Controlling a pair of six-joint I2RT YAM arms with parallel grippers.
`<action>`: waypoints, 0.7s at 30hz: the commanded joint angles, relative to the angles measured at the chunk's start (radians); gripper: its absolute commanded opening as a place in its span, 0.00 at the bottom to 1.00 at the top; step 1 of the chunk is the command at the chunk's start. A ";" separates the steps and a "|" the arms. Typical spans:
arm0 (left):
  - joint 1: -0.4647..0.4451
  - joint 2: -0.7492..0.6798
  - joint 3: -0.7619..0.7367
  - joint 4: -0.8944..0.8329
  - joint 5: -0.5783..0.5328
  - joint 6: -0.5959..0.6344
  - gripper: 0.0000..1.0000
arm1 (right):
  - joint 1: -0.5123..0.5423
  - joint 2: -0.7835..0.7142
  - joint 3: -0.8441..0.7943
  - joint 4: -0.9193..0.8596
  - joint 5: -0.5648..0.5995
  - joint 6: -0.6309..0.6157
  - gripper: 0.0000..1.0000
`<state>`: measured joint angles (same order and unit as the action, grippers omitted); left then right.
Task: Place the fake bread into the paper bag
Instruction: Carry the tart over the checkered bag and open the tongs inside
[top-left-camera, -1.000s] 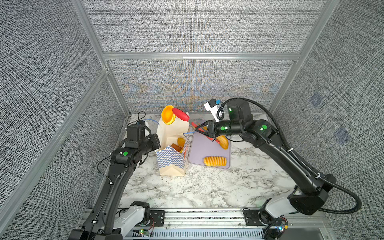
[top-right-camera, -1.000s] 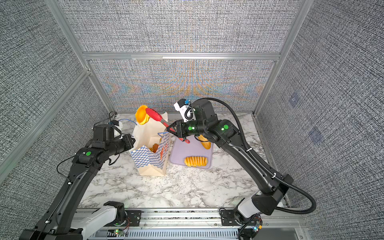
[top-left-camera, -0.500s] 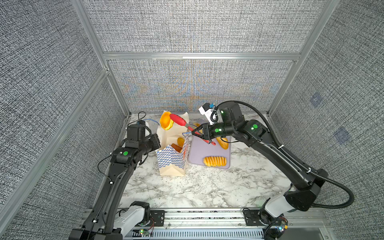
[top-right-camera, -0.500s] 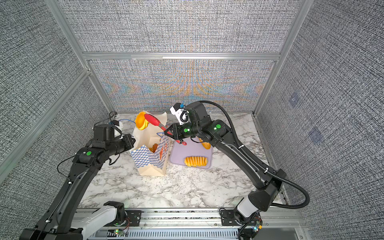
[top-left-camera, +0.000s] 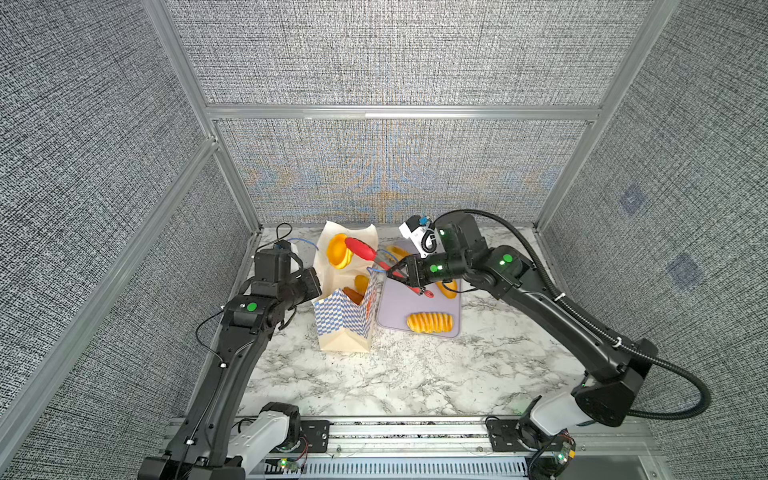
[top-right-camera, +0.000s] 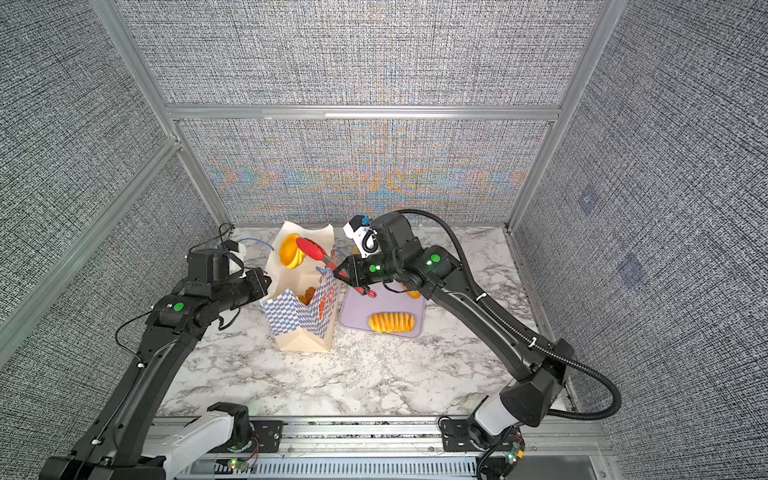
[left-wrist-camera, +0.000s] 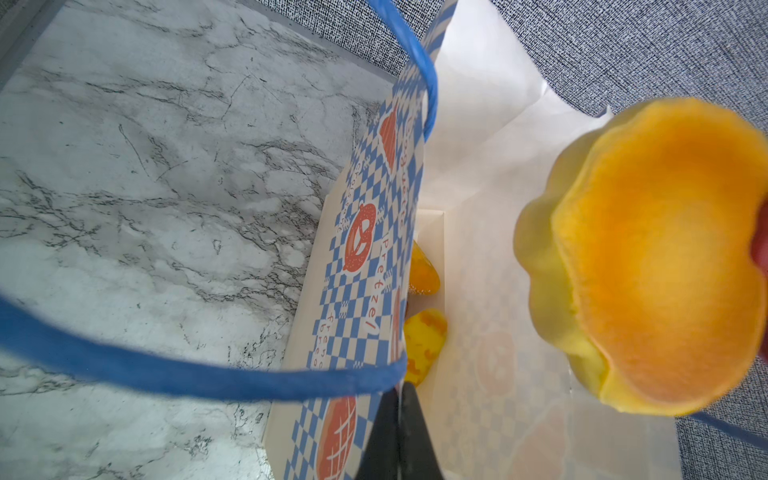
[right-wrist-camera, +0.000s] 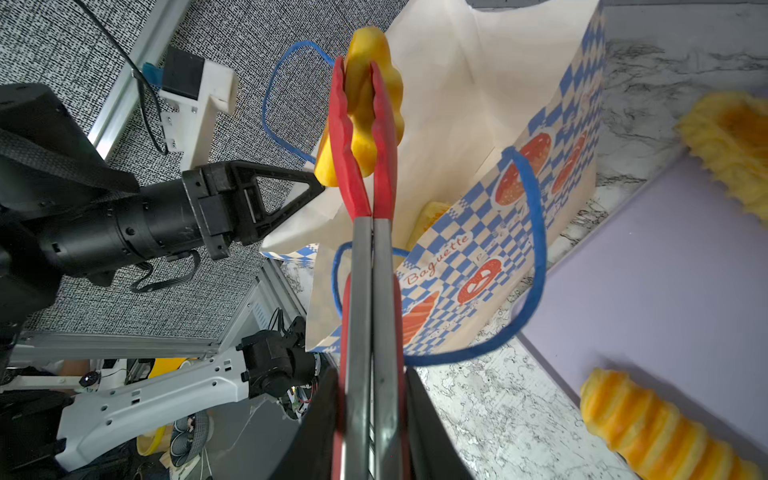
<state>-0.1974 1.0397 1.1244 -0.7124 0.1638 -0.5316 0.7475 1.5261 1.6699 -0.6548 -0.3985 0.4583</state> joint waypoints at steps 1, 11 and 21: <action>0.001 -0.001 -0.003 0.011 -0.004 -0.002 0.02 | 0.001 -0.012 -0.008 0.020 0.014 -0.015 0.24; 0.000 -0.007 -0.011 0.008 -0.008 -0.002 0.02 | 0.001 -0.014 -0.030 0.006 0.042 -0.028 0.24; 0.001 -0.008 -0.015 0.010 -0.007 -0.002 0.02 | 0.001 -0.007 -0.027 0.004 0.048 -0.030 0.29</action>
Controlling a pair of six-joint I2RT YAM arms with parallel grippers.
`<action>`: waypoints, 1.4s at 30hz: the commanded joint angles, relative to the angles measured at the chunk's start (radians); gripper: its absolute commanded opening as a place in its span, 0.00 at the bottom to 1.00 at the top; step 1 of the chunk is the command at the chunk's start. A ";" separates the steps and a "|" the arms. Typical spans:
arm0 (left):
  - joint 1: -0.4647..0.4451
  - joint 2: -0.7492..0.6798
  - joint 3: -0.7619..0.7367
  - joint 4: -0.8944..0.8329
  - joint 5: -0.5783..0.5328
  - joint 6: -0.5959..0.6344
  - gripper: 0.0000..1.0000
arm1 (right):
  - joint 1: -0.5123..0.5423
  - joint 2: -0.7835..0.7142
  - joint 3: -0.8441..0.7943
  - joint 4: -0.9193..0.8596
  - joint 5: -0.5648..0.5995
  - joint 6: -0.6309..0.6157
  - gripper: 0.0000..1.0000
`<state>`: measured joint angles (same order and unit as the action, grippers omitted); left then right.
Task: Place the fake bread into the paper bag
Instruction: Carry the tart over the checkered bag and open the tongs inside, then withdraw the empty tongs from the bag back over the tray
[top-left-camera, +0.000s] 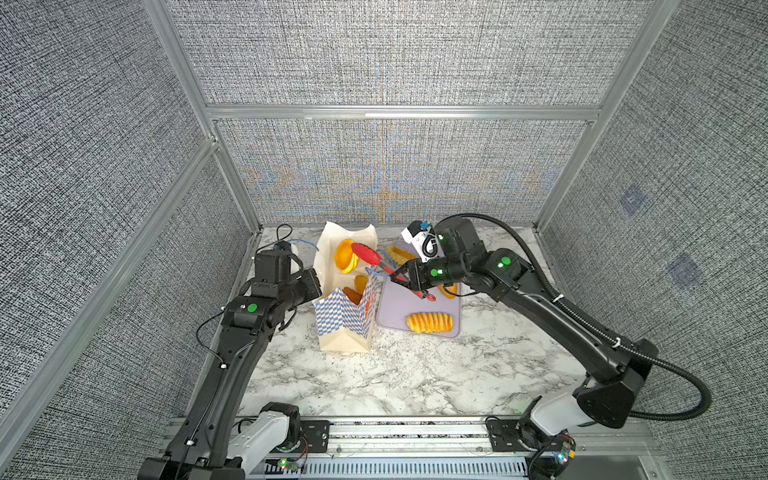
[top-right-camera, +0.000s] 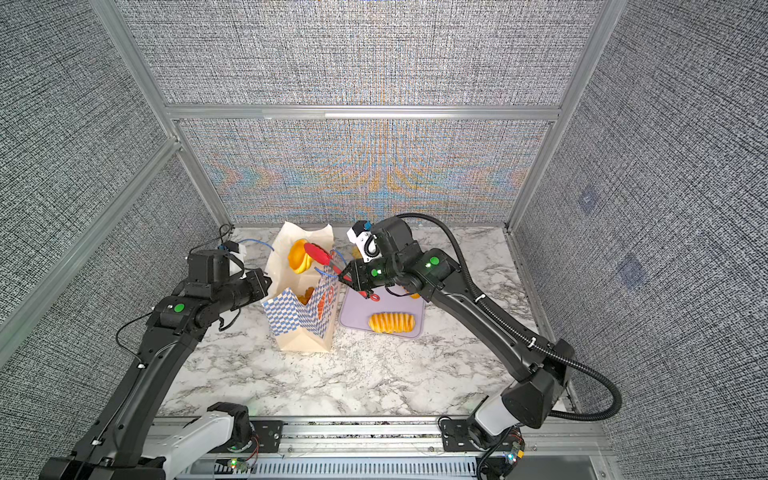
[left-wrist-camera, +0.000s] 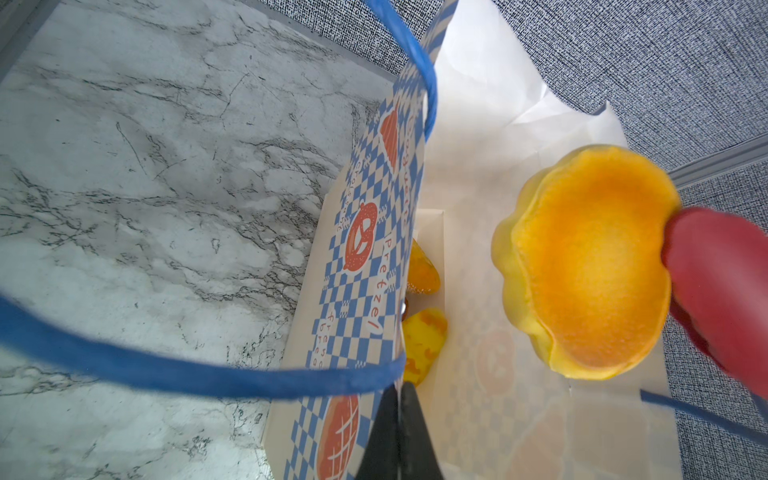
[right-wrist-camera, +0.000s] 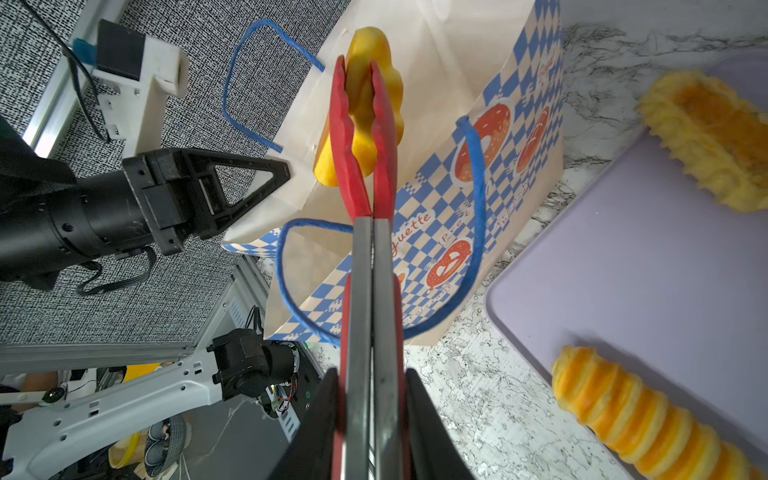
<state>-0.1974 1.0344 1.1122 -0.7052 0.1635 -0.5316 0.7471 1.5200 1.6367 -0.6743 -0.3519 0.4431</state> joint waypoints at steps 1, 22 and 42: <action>0.000 -0.002 -0.003 0.003 -0.007 -0.002 0.02 | 0.001 -0.002 0.006 0.023 0.001 -0.016 0.30; 0.001 -0.004 -0.008 0.003 -0.009 -0.003 0.02 | 0.001 -0.001 0.041 0.030 0.000 -0.022 0.47; 0.001 -0.005 -0.010 0.003 -0.011 -0.002 0.02 | -0.038 -0.052 0.094 0.032 0.057 -0.043 0.44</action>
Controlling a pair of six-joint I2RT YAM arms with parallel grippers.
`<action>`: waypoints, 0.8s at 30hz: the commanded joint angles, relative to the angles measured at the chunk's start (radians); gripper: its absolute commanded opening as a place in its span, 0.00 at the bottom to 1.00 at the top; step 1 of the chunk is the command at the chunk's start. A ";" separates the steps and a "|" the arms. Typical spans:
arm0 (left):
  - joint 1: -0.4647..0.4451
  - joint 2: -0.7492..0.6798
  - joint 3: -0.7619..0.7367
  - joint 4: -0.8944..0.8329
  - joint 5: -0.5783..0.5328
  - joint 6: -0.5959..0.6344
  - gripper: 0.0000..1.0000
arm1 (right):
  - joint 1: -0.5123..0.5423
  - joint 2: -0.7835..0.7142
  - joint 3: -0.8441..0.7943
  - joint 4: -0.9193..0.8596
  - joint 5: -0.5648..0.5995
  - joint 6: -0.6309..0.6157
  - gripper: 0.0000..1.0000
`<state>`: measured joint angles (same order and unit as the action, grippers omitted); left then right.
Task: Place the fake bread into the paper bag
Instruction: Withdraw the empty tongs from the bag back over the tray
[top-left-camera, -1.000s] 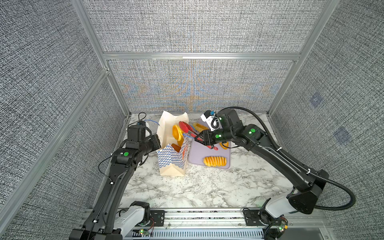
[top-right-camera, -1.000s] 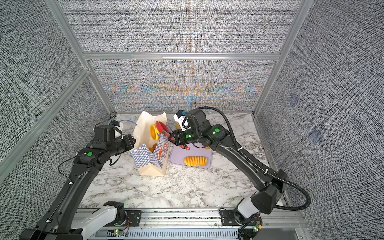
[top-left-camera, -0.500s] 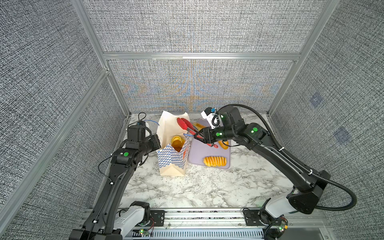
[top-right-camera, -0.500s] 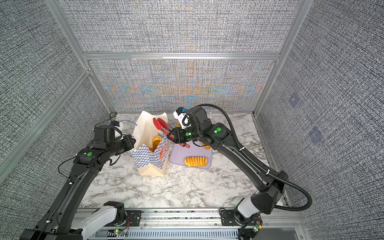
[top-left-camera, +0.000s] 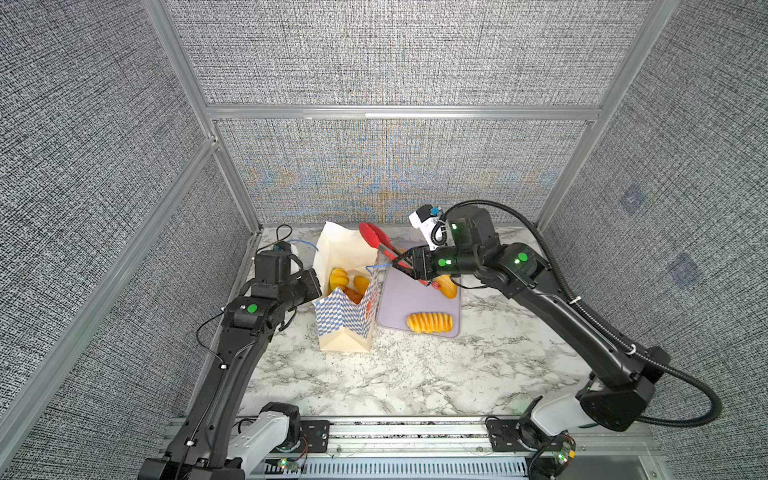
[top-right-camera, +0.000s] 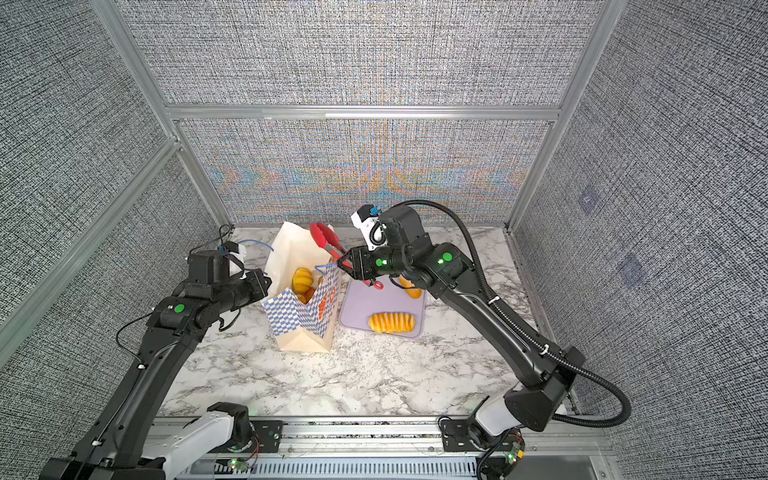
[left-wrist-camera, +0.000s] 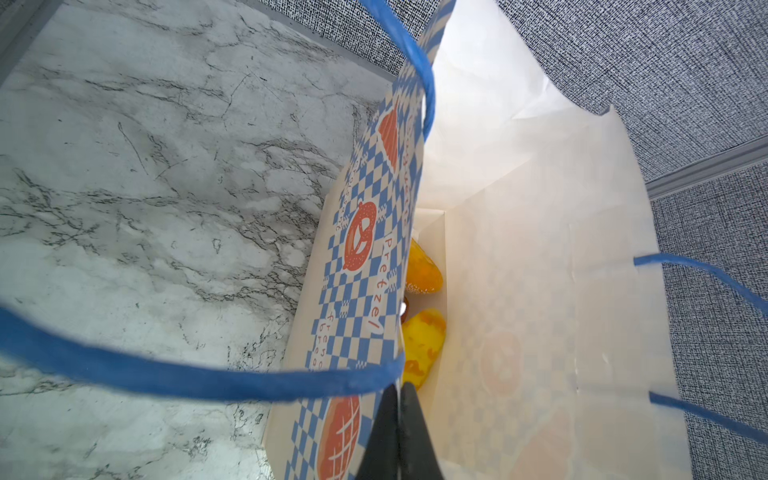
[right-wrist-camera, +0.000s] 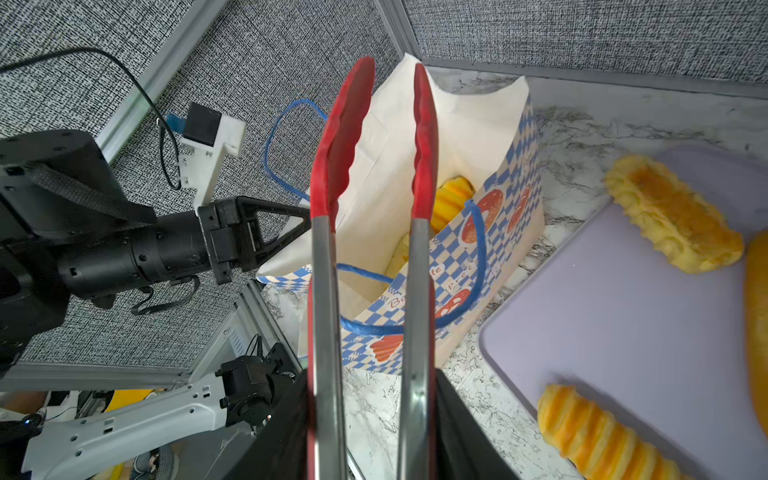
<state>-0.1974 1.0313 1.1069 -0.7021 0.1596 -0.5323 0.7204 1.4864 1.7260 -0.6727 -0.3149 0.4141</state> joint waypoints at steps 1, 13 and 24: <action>0.001 -0.002 -0.005 0.000 -0.008 0.000 0.02 | -0.020 -0.027 0.001 0.031 0.023 -0.014 0.44; 0.000 0.011 0.004 0.004 -0.003 0.002 0.02 | -0.137 -0.142 -0.105 0.010 0.037 0.004 0.45; 0.001 0.012 0.011 0.000 -0.002 0.004 0.02 | -0.303 -0.149 -0.246 -0.058 0.008 0.029 0.45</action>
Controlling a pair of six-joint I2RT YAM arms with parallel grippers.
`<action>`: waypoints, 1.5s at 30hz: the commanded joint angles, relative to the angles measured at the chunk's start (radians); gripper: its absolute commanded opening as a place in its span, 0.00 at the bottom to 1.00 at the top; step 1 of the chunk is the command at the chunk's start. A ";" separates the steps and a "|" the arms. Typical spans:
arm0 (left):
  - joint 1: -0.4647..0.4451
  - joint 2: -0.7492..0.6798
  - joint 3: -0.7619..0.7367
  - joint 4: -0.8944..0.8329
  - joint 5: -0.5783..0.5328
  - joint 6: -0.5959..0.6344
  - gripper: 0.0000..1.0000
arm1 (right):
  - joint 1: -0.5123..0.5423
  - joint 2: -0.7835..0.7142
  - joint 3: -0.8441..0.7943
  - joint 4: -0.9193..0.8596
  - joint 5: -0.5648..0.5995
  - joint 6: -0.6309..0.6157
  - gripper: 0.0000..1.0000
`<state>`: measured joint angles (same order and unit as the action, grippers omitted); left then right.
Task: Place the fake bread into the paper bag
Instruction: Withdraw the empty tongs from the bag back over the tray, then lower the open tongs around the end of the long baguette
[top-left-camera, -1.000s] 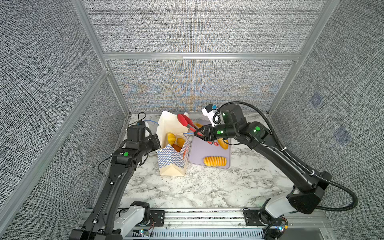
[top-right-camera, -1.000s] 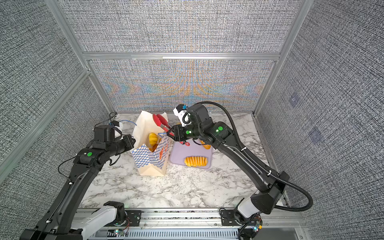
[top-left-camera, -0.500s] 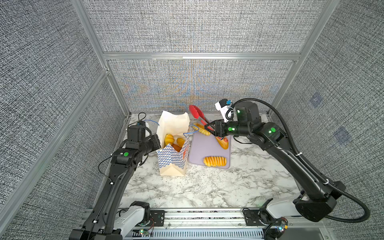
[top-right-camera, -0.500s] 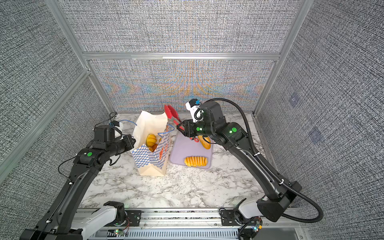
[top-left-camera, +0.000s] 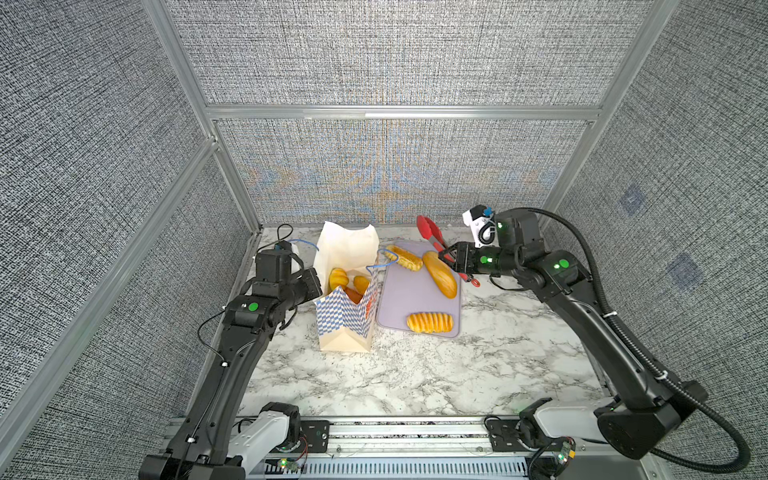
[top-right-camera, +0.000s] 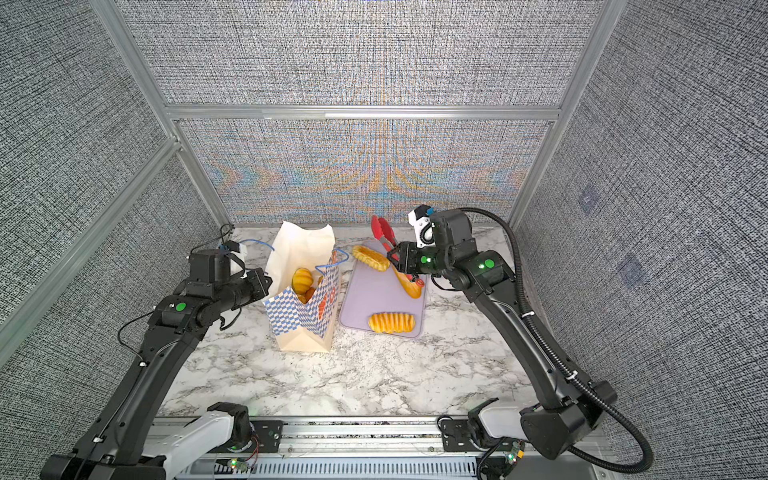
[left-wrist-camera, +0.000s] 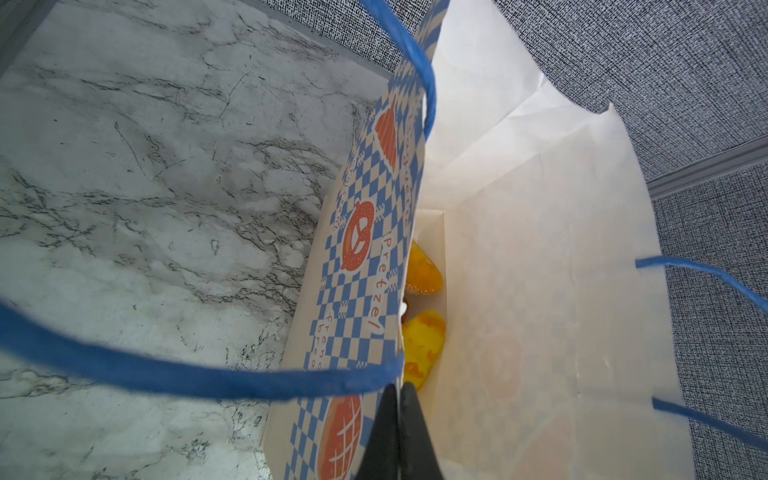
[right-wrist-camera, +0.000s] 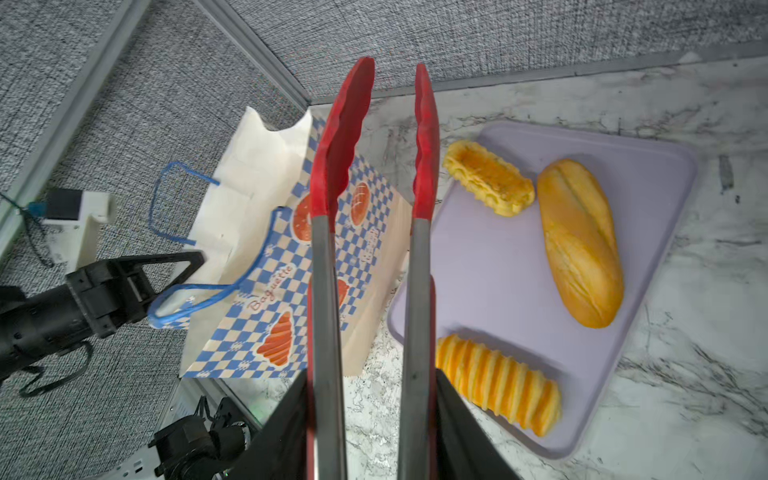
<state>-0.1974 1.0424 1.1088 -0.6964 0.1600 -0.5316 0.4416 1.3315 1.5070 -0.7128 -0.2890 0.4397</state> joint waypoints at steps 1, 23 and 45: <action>0.000 0.000 0.010 -0.005 -0.003 0.004 0.02 | -0.035 0.010 -0.040 -0.024 -0.019 -0.002 0.45; 0.000 0.006 0.011 -0.003 -0.002 0.005 0.02 | -0.080 0.199 -0.082 -0.249 0.237 -0.205 0.45; 0.000 0.004 0.003 -0.002 0.002 0.002 0.02 | -0.074 0.239 -0.119 -0.271 0.281 -0.240 0.58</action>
<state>-0.1974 1.0485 1.1160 -0.6979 0.1612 -0.5316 0.3653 1.5673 1.3880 -0.9901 -0.0086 0.2111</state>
